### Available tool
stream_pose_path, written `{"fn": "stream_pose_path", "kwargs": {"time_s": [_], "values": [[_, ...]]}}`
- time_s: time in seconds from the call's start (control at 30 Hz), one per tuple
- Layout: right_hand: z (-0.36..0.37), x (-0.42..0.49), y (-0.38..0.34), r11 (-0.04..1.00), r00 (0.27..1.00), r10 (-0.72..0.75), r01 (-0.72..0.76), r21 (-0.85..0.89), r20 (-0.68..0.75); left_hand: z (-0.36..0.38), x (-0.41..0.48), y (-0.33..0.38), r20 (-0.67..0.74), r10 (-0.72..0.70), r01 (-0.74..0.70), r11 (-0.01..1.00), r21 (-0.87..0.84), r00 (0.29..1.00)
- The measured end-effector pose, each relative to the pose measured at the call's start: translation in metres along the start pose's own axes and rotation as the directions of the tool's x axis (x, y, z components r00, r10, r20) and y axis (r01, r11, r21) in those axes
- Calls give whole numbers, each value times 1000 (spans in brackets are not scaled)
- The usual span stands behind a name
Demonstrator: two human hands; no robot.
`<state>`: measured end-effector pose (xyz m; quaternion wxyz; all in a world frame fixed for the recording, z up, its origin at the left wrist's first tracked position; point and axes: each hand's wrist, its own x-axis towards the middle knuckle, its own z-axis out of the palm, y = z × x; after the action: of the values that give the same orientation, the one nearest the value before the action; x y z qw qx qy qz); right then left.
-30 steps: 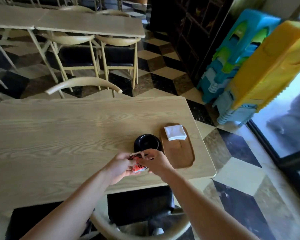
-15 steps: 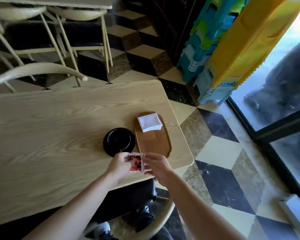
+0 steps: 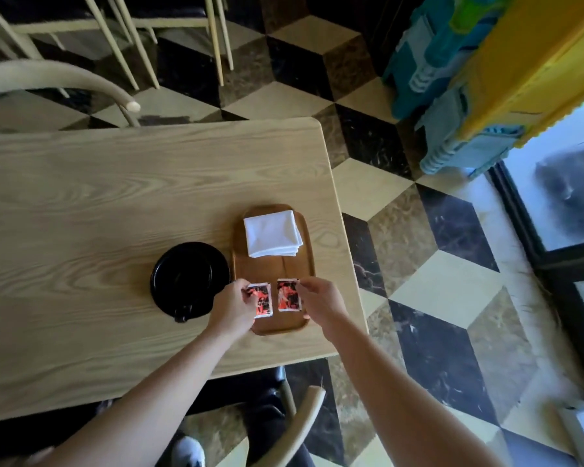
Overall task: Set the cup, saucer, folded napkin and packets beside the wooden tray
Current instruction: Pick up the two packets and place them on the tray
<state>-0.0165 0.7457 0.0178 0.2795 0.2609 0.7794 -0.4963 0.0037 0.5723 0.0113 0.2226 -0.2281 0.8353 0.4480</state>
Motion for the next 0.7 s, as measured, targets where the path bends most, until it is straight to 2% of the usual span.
{"fn": "stream_pose_path", "kwargs": {"time_s": [0.17,0.3,0.4,0.57,0.7], "values": [[3,18,3,924,987,-162,143,-355,-24,13,11,0,-64,178,-155,950,270,982],[0,19,3,844,970,-241,208,-495,-3,14,7,0,-26,259,-221,870,440,966],[-1,16,3,751,953,-304,245,-613,9,12,2,0,16,297,-247,759,603,955],[11,18,12,559,881,-408,448,-698,240,14,7,-3,52,318,-278,724,632,947],[17,21,21,504,865,-436,463,-729,248,16,7,-5,51,330,-295,751,590,943]]}}
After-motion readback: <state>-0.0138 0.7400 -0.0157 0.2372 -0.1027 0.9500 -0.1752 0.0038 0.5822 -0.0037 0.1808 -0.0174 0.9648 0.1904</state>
